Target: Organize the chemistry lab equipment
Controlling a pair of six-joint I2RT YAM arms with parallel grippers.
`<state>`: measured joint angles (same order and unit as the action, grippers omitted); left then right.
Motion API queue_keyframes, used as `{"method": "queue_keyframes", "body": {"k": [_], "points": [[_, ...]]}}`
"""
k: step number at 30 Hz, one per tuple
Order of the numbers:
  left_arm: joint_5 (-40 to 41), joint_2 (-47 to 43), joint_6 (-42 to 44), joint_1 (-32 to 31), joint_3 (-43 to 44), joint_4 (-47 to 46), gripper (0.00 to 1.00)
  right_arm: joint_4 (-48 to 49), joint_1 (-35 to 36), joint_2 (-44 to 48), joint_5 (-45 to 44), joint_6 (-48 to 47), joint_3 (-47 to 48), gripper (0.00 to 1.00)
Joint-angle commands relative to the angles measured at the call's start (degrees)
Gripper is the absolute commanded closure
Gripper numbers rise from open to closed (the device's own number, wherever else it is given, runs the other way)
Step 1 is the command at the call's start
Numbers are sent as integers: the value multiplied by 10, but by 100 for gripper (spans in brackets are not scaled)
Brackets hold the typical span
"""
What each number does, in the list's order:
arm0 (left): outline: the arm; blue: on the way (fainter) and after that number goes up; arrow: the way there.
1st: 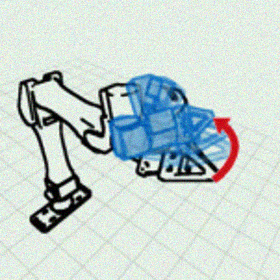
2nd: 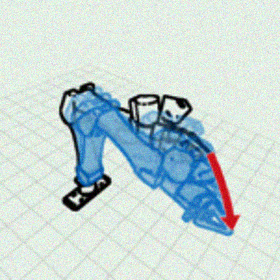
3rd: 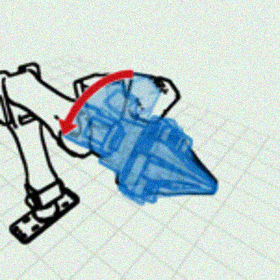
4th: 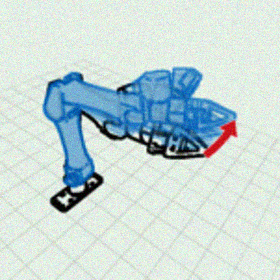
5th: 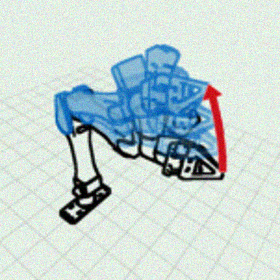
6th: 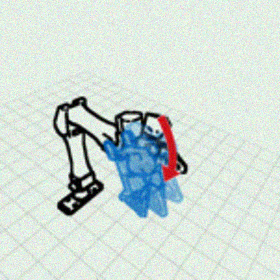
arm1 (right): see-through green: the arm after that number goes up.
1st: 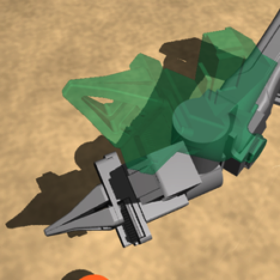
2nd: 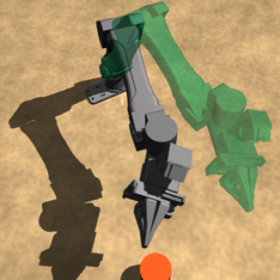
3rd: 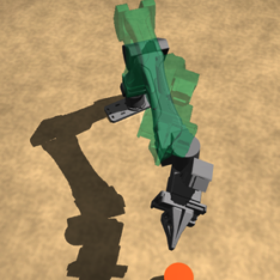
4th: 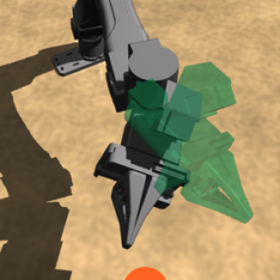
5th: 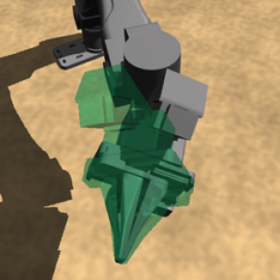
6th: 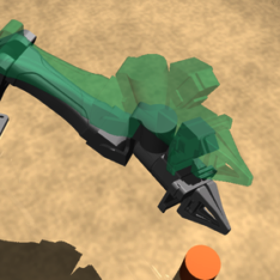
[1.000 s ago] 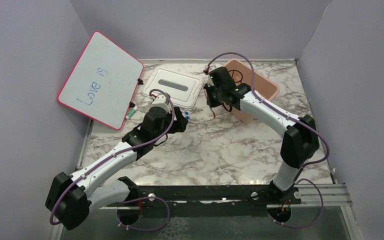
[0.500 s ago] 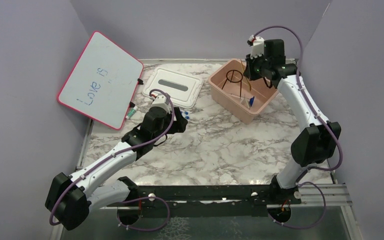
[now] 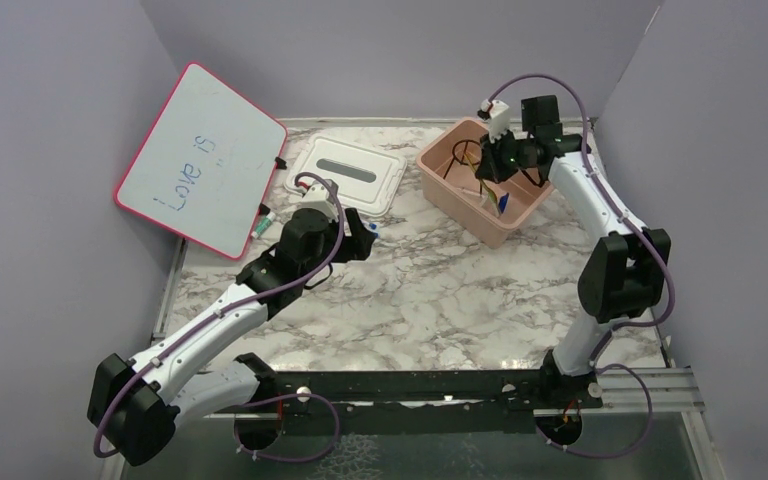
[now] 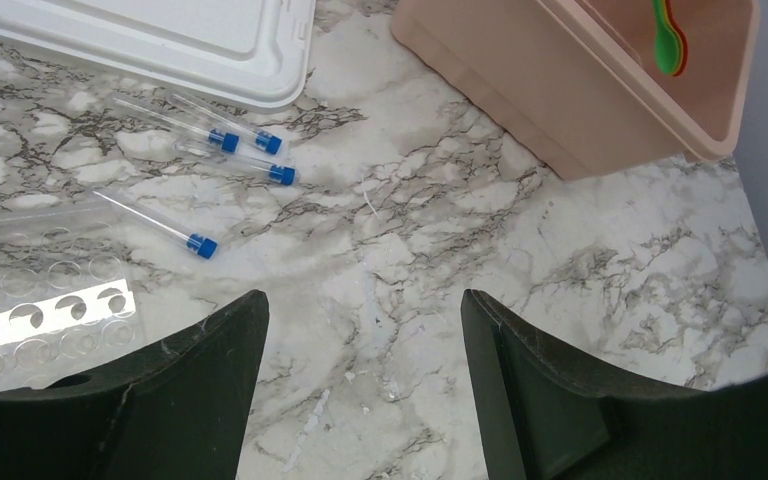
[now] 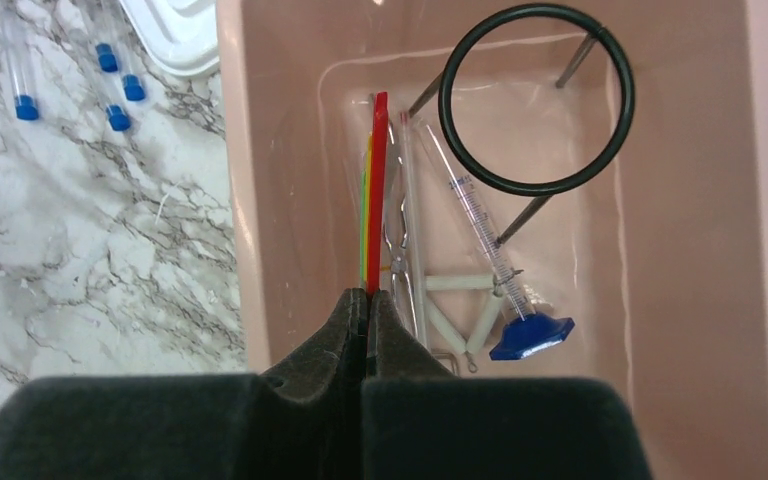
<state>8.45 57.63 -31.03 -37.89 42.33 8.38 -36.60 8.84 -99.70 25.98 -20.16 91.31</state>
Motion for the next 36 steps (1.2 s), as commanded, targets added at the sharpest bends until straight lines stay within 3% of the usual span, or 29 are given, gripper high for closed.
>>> {"method": "queue_keyframes", "body": {"k": [1,13,17,22,29,36], "points": [[10,-7,9,-2,16,8,26,-14,0,-35,35,-34,-15,98],[24,-3,5,-2,29,21,26,-23,0,-89,24,-41,-24,95],[34,-6,8,-2,34,29,26,-31,0,-85,38,-41,-20,85],[43,-9,10,-2,36,34,25,-22,-1,-63,26,-27,-19,72],[66,-16,17,-2,42,51,24,-8,0,-6,-6,19,-10,70],[151,-29,28,-1,67,99,22,23,17,63,-22,117,7,66]]}}
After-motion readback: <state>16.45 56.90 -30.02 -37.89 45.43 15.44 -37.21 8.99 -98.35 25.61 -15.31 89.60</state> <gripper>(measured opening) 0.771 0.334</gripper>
